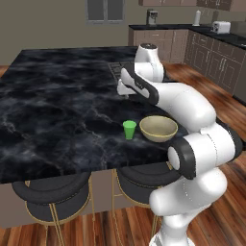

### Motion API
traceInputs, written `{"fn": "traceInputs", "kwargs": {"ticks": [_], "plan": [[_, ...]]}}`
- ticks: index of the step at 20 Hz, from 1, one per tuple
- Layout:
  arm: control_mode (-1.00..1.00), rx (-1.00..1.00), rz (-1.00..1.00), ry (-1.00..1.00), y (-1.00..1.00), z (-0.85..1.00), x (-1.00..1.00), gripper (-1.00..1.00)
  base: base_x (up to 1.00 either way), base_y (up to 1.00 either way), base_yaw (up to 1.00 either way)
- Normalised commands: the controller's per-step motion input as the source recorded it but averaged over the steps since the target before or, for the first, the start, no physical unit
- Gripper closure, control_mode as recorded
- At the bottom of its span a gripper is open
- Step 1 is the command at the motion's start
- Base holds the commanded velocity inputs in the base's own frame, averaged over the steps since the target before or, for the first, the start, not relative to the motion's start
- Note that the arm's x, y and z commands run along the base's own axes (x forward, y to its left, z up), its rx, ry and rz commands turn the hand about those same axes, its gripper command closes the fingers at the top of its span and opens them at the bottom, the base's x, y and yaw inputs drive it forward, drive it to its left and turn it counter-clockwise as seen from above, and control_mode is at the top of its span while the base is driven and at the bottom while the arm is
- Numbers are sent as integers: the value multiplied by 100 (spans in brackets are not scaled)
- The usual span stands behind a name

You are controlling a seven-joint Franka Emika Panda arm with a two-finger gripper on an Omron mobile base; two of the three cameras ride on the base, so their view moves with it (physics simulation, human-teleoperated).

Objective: Place the cup inside the bowl on the dining table and move the bowl to any counter.

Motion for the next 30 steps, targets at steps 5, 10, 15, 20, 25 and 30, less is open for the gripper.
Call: {"fn": "traceInputs", "kwargs": {"ticks": [5, 10, 15, 20, 25, 30], "plan": [[-100, -4, 0, 0, 0, -7, 5, -100, 0, 0, 0], [-100, -3, 0, 0, 4, -17, 0, -100, 0, 0, 0], [-100, -1, 0, -1, 8, -19, 0, -100, 0, 0, 0], [-100, 0, 0, -5, 5, -31, 0, -100, 0, 0, 0], [-100, 0, 0, -6, 4, -28, 0, -100, 0, 0, 0], [-100, 0, 0, -5, 4, -21, 1, -100, 0, 0, 0]]}}
